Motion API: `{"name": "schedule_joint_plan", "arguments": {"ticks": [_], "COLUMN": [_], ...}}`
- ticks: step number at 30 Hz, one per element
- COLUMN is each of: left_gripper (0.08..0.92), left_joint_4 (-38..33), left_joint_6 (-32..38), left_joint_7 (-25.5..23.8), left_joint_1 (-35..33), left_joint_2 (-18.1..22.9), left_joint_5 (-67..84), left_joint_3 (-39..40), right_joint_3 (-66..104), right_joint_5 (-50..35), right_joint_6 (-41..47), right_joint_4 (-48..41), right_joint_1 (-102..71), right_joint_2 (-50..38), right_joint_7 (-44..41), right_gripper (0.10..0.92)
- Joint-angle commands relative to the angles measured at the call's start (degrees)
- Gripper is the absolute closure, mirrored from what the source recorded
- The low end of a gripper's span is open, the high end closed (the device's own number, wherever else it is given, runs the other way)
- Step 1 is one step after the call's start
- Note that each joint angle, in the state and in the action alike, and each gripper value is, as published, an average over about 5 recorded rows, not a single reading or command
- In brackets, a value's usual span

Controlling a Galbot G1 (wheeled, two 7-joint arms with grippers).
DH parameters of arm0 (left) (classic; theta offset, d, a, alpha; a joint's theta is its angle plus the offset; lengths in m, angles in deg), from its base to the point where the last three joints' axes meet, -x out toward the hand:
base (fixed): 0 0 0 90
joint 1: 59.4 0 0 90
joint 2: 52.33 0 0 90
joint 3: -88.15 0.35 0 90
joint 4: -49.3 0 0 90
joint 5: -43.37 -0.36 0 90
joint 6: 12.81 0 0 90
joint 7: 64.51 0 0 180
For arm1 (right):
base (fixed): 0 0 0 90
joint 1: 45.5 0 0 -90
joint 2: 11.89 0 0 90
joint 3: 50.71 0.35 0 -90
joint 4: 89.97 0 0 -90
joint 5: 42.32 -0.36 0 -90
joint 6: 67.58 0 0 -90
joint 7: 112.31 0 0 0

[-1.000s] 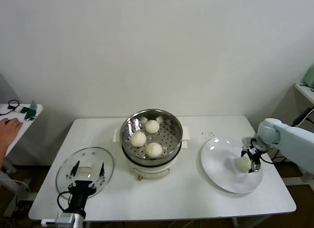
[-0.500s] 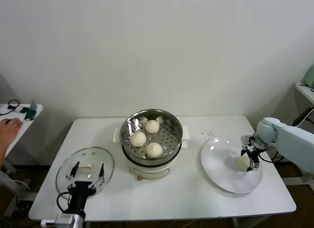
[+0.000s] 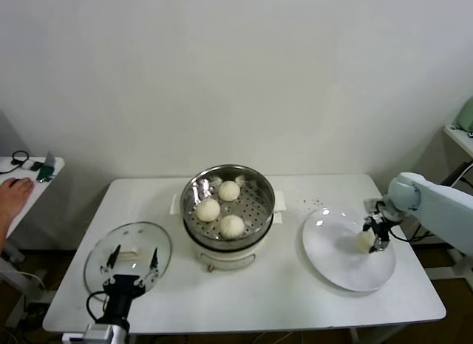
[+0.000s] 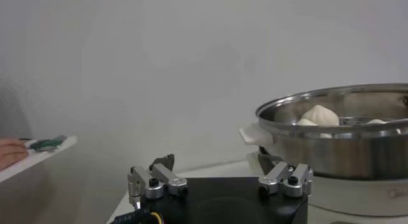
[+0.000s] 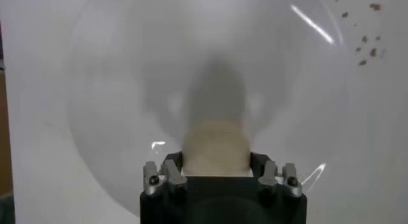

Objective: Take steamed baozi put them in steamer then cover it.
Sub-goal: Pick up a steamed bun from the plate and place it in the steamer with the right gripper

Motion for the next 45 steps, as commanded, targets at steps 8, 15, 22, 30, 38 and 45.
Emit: {"name": "schedule_joint_plan", "arguments": {"ticks": [8, 15, 22, 30, 38, 45], "left_gripper": [0.177, 0.177, 0.177, 0.177, 0.177, 0.177], "left_joint_4": [-0.89, -1.36, -1.2, -0.86, 0.06, 0.6], "left_joint_6": [0.19, 0.4, 0.91, 0.85, 1.29, 1.3], "left_joint_7": [-0.25, -0.39, -0.53, -0.69, -0.63, -0.61], "left_joint_1": [0.35, 0.56, 0.61, 1.77, 1.65, 1.93], "left_joint_2": [-0.57, -1.14, -1.31, -1.98, -2.99, -3.22], "left_joint_5": [-0.51, -0.43, -0.17, 0.18, 1.72, 2.05], "left_joint_3": [2.09, 2.83, 3.39, 2.71, 1.26, 1.12], "right_joint_3": [-31.5, -34.08, -34.63, -34.77, -36.31, -37.72], "right_joint_5": [-36.55, -48.38, -53.14, -54.9, -52.38, -50.42], "right_joint_6": [4.04, 6.57, 7.92, 8.77, 9.1, 8.97], "right_joint_4": [3.32, 3.98, 3.61, 0.31, -1.61, -1.86], "right_joint_1": [38.16, 42.76, 40.99, 35.84, 30.22, 27.52], "right_joint_2": [15.69, 28.15, 37.5, 44.69, 46.67, 46.31], "right_joint_7": [1.52, 2.82, 4.34, 5.62, 6.42, 6.47], "right_gripper": [0.341, 0.345, 0.344, 0.338, 0.338, 0.338]}}
